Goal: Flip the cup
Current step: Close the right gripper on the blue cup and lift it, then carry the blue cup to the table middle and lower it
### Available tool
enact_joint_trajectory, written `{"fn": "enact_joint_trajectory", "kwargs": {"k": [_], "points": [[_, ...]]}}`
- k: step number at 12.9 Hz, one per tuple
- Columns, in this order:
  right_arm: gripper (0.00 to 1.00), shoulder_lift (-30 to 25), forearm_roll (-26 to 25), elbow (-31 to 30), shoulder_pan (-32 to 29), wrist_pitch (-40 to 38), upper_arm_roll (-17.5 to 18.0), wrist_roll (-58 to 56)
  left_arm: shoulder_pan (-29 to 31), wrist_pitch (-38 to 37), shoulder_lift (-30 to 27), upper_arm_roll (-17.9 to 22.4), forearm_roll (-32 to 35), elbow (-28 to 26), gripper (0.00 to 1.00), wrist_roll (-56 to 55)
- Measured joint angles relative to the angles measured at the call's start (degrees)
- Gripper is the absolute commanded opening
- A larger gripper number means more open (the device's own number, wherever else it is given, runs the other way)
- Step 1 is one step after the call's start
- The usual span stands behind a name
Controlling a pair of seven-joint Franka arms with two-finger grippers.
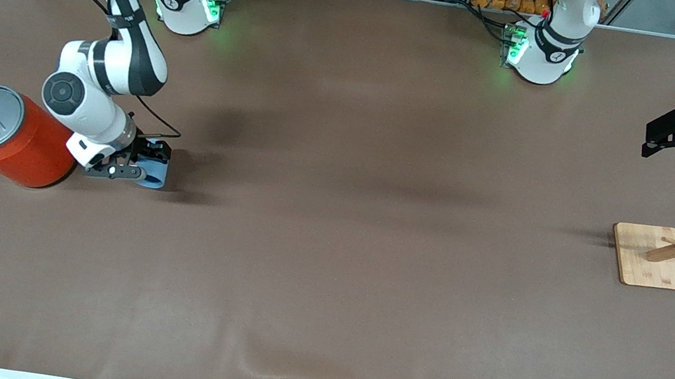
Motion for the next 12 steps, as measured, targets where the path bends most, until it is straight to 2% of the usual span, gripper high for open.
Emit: {"fn": "enact_joint_trajectory", "kwargs": {"k": [3,6,9,12], "points": [[0.0,0.15,0.08,11.86,7.42,-9.96,3.19,-0.03,0.16,0.0,-0.61,0.07,0.0,0.11,1.0,0.0],[0.0,4.81,-0.51,21.62,18.38,-10.25,5.29,-0.09,0.19,0.0,-0.8,0.12,0.0,0.12,1.0,0.0],[0.0,14.81,-7.83,32.96,28.06,-9.69,5.3,-1.92,0.15,0.0,-0.8,0.07,0.0,0.1,1.0,0.0],[0.0,21.29,-13.8,37.32,32.67,-4.0,5.18,-5.9,0.13,0.0,-0.74,0.02,0.0,0.05,1.0,0.0]]}}
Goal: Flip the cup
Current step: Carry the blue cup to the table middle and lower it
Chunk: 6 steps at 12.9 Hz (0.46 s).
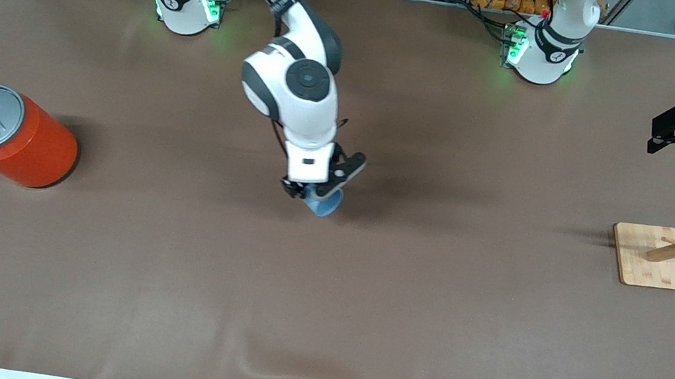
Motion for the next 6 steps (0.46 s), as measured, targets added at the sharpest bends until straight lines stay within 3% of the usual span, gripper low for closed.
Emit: {"fn": "enact_joint_trajectory", "kwargs": {"k": [6], "points": [[0.0,4.05,-8.45,0.95,8.97,2.57,-0.23,-3.2,-0.02,0.09,0.14,-0.13,0.0,-0.03,1.0,0.0]]}}
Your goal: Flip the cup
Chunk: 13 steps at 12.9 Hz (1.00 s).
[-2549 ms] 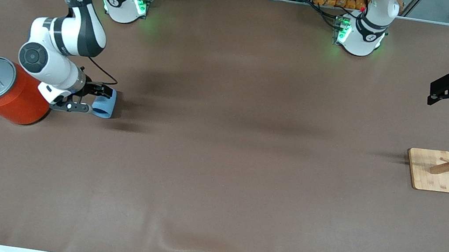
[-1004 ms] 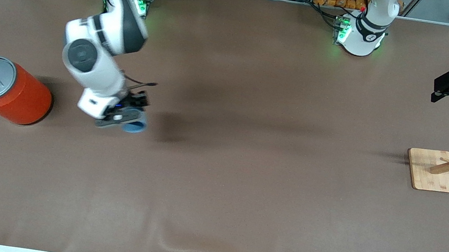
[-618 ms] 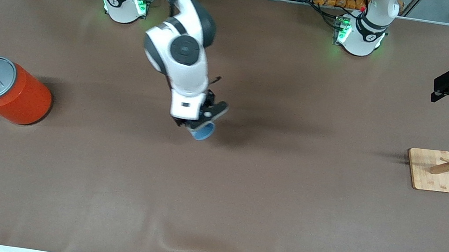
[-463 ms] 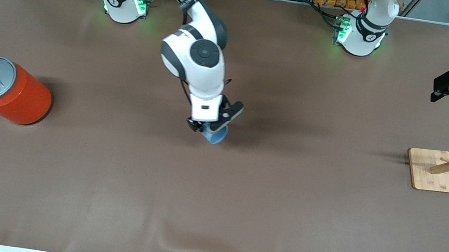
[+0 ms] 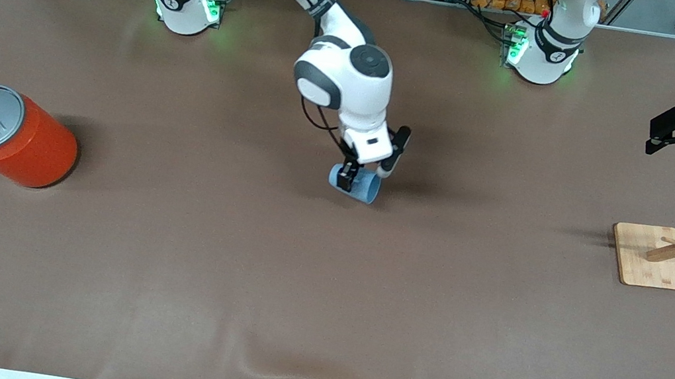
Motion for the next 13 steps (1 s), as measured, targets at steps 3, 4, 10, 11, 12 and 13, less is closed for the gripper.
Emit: {"fn": "enact_joint_trajectory", "kwargs": {"k": [3,4,10,11,12,13], "points": [[0.0,1.06,-0.76,-0.02,2.56,-0.09,-0.14,2.97,0.01,0.04,0.0,-0.01,0.0,0.0,1.0,0.0],[0.0,1.57,-1.31,-0.06,3.32,-0.25,-0.22,5.03,0.01,0.06,0.0,-0.01,0.0,0.0,1.0,0.0],[0.0,4.36,-5.7,-0.06,4.04,-0.16,-0.64,7.0,0.01,0.07,-0.07,-0.01,0.0,0.02,1.0,0.0],[0.21,4.51,-6.14,-0.06,4.12,-0.17,-0.64,7.01,0.01,0.07,-0.07,-0.02,0.0,0.02,1.0,0.0],[0.99,4.69,-6.29,-0.06,4.24,-0.18,-0.63,7.08,0.01,0.07,-0.07,-0.02,0.0,0.02,1.0,0.0],[1.0,4.82,-6.33,-0.06,4.36,-0.18,-0.63,7.21,0.01,0.07,-0.07,-0.02,0.0,0.02,1.0,0.0]]}}
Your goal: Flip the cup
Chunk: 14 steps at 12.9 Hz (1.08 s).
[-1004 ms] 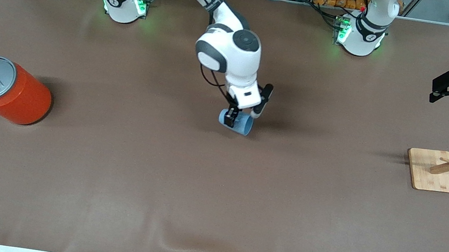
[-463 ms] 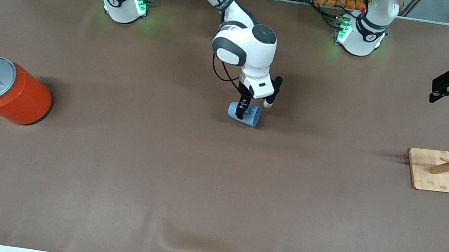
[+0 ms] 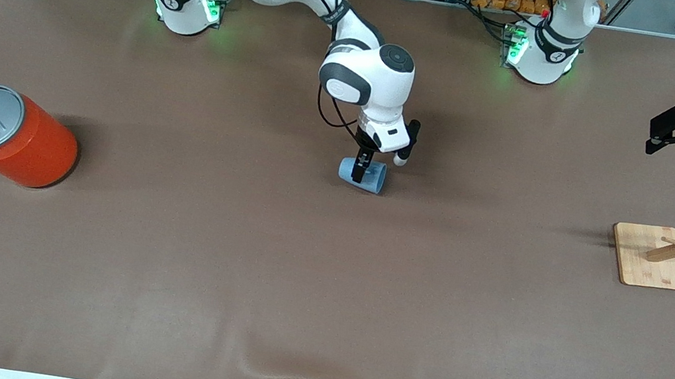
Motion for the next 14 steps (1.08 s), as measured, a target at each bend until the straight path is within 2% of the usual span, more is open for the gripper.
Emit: {"fn": "enact_joint_trajectory", "kwargs": {"k": [6,10,12,14], "points": [[1.0,0.04,-0.01,0.69,-0.01,-0.4,-0.31,0.64,-0.07,0.0,0.0,-0.15,-0.24,0.0,1.0,0.0],[1.0,-1.08,0.49,1.83,-0.01,-3.74,-0.18,0.86,-0.07,0.0,0.0,-0.29,-0.63,-0.04,1.0,0.0],[1.0,-2.61,2.62,2.36,-0.02,-4.84,-0.11,1.0,-0.04,-0.02,0.0,-0.49,-0.63,-0.04,1.0,0.0],[1.0,-4.89,7.03,3.38,-0.39,-7.73,-0.16,1.09,0.14,-0.02,0.0,-0.29,-0.63,-0.05,1.0,0.0]]}}
